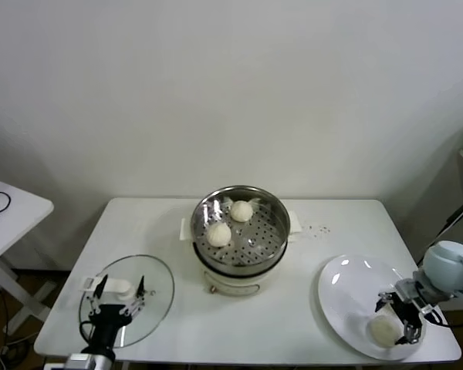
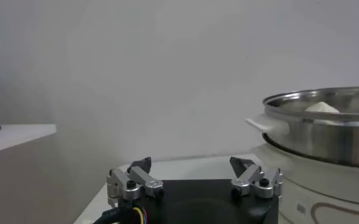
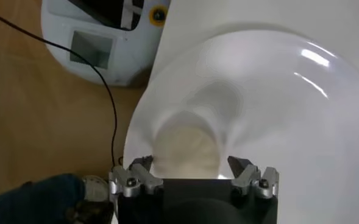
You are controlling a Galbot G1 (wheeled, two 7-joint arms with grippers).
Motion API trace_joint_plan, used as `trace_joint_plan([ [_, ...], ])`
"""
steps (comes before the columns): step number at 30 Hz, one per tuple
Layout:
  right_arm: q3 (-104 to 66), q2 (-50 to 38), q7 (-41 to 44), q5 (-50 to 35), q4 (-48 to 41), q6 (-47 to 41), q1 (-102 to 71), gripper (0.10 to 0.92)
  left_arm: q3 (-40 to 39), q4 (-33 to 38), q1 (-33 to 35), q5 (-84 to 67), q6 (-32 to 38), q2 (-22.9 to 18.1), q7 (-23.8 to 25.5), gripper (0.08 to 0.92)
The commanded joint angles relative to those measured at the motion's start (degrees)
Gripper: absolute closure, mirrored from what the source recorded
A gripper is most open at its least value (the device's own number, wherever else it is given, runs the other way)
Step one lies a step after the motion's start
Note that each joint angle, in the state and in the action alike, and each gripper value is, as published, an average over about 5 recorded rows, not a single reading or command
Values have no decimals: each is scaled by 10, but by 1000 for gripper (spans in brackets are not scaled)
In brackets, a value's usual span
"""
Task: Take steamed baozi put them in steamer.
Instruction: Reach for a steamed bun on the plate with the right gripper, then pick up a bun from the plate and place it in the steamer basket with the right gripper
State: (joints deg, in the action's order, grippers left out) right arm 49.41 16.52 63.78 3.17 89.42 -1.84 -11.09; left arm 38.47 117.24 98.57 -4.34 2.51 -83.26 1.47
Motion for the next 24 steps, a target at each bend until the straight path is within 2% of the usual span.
trace_joint_plan([
  [1, -10, 14, 1, 10, -5, 1, -16, 203, 0, -4, -1, 1, 0, 0, 0, 177],
  [11, -11, 20, 5, 26, -13, 3, -15, 204, -1, -6, -4, 3, -1, 0, 0, 177],
  [19, -11, 24, 9, 27, -15, 4, -15, 320, 0, -8, -4, 3, -1, -1, -1, 177],
  [24, -12, 25, 12, 18, -13, 4, -4, 330, 0, -6, -3, 3, -1, -2, -1, 177],
])
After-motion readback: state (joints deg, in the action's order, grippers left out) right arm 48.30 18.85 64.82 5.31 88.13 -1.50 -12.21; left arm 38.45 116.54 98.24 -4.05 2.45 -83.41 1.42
